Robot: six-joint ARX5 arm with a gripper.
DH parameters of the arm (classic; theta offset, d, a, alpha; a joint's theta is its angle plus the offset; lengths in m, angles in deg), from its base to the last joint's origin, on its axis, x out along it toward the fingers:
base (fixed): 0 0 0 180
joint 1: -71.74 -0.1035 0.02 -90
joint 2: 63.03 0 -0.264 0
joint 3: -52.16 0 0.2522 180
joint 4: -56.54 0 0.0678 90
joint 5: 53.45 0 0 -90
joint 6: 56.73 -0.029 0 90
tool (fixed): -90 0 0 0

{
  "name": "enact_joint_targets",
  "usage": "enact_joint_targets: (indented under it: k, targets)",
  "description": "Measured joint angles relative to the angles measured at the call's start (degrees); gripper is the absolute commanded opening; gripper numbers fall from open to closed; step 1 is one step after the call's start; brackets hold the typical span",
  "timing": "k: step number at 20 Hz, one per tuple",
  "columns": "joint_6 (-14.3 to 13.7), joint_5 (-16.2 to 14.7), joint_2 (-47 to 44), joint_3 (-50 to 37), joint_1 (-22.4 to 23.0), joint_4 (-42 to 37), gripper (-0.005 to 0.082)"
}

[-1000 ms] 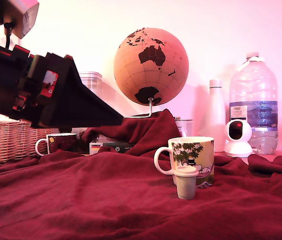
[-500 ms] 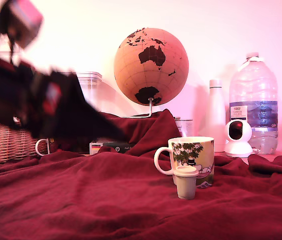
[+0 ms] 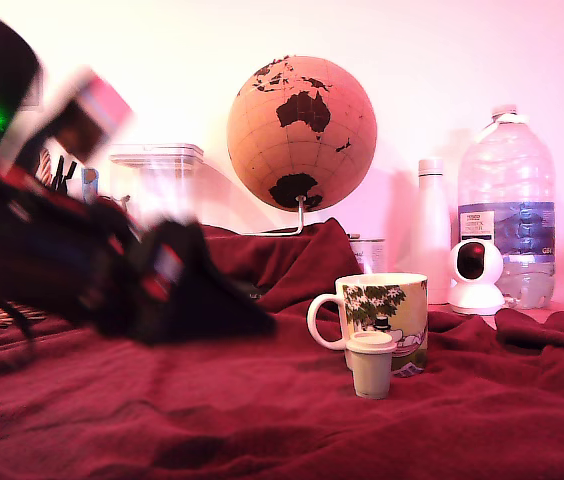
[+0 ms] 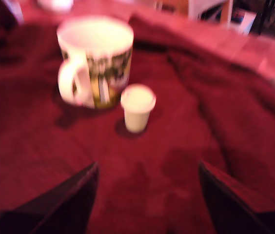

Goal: Pick up the coffee capsules on the table and drop them inside the coffee cup

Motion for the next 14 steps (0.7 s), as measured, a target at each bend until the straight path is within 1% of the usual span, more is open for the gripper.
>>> enact_joint_targets:
  k: [6, 10, 14]
  targets:
    - [0.15, 0.02, -6.73, 5.49, 1.75, -1.20, 0.0589]
    - [0.17, 0.02, -11.19, 8.81, 1.81, -2.05, 0.0589]
    - [0.15, 0.00, -13.03, 10.99, 2.27, -1.92, 0.0589]
